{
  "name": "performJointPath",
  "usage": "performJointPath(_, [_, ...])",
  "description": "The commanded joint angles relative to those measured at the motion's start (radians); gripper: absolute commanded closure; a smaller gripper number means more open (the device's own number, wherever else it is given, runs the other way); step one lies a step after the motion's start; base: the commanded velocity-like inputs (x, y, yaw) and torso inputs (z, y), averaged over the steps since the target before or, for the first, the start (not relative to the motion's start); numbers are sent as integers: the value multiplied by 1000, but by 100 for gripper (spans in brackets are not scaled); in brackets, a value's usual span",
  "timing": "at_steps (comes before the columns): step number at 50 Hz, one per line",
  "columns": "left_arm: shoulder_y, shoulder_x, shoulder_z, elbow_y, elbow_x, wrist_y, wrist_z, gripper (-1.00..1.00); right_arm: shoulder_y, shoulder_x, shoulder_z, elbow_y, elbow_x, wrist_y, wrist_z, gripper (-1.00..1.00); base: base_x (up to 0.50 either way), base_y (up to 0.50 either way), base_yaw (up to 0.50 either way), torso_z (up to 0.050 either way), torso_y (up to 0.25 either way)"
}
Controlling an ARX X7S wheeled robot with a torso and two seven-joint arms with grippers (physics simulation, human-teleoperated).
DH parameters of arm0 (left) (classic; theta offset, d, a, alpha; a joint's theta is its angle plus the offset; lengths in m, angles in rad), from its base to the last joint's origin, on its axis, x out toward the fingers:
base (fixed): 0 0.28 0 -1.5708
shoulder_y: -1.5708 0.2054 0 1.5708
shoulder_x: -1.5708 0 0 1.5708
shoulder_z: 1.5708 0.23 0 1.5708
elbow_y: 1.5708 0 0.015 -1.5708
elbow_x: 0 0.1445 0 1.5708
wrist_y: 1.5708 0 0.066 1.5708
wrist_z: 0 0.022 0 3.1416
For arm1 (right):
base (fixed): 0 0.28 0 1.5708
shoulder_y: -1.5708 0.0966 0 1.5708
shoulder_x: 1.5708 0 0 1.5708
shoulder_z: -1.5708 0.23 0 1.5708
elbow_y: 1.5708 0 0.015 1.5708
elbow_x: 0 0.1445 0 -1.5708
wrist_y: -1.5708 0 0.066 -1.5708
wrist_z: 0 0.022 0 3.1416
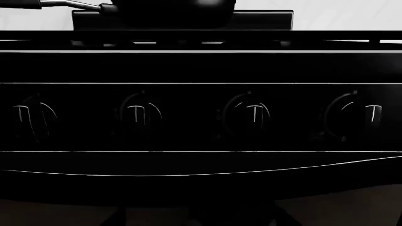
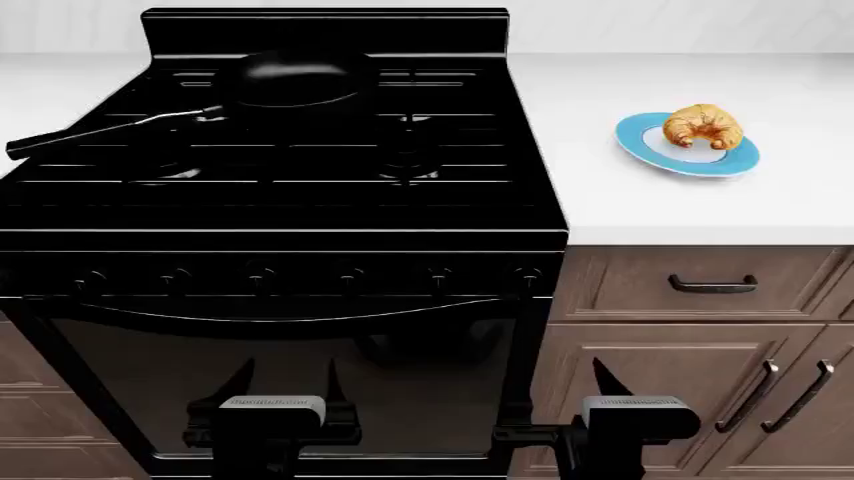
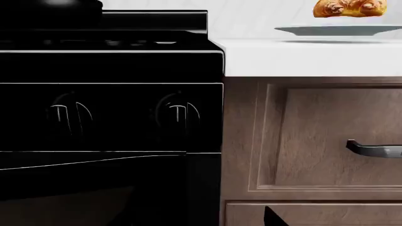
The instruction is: Pick the croissant and place it on the pan. Then turn on the stove to warm the croissant.
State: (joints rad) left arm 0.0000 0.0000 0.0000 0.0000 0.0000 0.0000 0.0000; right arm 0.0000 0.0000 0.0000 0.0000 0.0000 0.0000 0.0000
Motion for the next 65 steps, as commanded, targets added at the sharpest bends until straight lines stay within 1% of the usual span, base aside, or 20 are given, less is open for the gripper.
performJointPath(1, [-3, -16, 20, -5, -21, 8, -11, -100, -3, 17, -25, 0, 1, -4, 24, -100, 0, 0, 0, 0, 0])
performJointPath(7, [-14, -38, 42, -33, -59, 44, -14, -100, -12, 44, -61, 3, -34, -44, 64, -100, 0, 0, 0, 0, 0])
performJointPath(11, [-12, -51, 41, -37, -84, 55, -15, -100, -12, 51, -81, -4, -41, -50, 67, -100, 0, 0, 0, 48, 0])
performJointPath(20, [-18, -66, 60, -34, -98, 49, -28, -100, -19, 68, -87, -33, 21, -61, 56, -100, 0, 0, 0, 50, 0])
performJointPath(29, [-16, -84, 77, -1, -114, 31, -28, -100, -24, 81, -96, -63, 43, -54, 65, -100, 0, 0, 0, 50, 0])
performJointPath(30, [-20, -83, 78, 2, -114, 10, -37, -100, -24, 82, -97, -66, 45, -51, 65, -100, 0, -12, 0, 31, 0])
performJointPath(34, [-31, -84, 86, 24, -123, -66, -51, -100, -21, 86, -97, -69, 67, -37, 64, -100, 0, -500, 0, 0, 0])
performJointPath(36, [-32, -85, 95, 38, -124, -81, -52, -100, -20, 88, -96, -73, 78, -29, 64, -100, 0, -500, 0, 0, 0])
performJointPath(55, [-54, -106, 127, 44, -152, -116, -68, -100, -6, 107, -84, -81, 153, 34, 93, -100, 0, -500, 0, 0, 0])
performJointPath(60, [-61, -114, 134, 63, -159, -153, -76, -100, -1, 111, -83, -91, 166, 57, 104, -100, 0, -500, 0, 0, 0])
performJointPath(62, [-63, -120, 135, 90, -165, -194, -82, -100, -2, 115, -83, -112, 172, 79, 111, -100, 0, -500, 0, 0, 0])
performJointPath(65, [-64, -135, 130, 192, -207, -341, -90, -100, -14, 129, -71, -219, 231, 167, 108, -100, 0, -424, 0, 0, 0])
